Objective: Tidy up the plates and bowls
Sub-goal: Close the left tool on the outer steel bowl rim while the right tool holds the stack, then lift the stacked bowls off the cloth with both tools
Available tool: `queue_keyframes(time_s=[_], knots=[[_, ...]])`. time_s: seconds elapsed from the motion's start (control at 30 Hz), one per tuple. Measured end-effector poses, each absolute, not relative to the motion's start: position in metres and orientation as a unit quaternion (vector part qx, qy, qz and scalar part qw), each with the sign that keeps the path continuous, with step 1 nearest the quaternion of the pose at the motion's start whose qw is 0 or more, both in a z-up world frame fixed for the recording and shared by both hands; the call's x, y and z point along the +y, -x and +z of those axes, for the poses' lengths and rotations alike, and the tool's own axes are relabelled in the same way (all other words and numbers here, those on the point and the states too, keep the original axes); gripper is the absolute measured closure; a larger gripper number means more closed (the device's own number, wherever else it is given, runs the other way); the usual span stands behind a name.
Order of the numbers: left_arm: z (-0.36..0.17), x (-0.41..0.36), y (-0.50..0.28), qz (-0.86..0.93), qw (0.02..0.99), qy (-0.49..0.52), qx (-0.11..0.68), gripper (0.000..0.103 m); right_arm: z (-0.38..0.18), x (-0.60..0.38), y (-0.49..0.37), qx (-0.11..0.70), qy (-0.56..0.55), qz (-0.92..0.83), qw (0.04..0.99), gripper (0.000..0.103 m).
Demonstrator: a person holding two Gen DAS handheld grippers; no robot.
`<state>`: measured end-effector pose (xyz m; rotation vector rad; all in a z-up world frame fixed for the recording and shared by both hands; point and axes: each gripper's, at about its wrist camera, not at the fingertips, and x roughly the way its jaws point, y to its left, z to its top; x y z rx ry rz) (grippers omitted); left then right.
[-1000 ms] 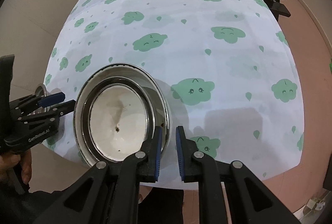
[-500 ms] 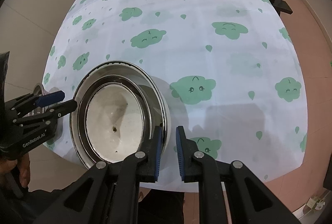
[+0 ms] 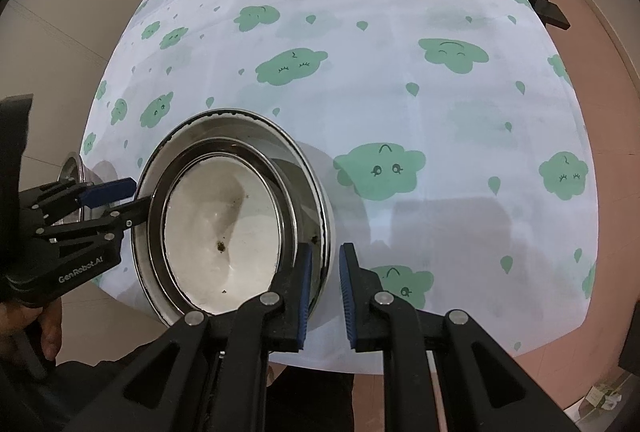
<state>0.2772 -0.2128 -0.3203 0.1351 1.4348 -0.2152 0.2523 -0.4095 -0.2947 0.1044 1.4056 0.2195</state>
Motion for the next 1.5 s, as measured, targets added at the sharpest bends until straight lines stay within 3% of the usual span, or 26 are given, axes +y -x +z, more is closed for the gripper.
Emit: queue_keyframes(time_s=[0.23, 0.33, 0.6, 1.5], knots=[[-0.319, -0.222, -0.273, -0.117, 0.743, -0.068, 0.656, 0.093, -0.298, -0.409, -0.251, 0.651, -0.044, 0.1, 0.751, 0.087], [-0.319, -0.221, -0.273, -0.122, 0.74, -0.061, 0.659, 0.098, -0.297, -0.408, -0.251, 0.65, -0.039, 0.101, 0.752, 0.088], [-0.319, -0.216, -0.274, -0.124, 0.737, -0.042, 0.664, 0.1, -0.299, -0.406, -0.253, 0.65, -0.038, 0.107, 0.751, 0.094], [-0.303, -0.219, -0.27, -0.104, 0.746, -0.063, 0.655, 0.099, -0.291, -0.403, -0.254, 0.644, -0.034, 0.12, 0.755, 0.095]])
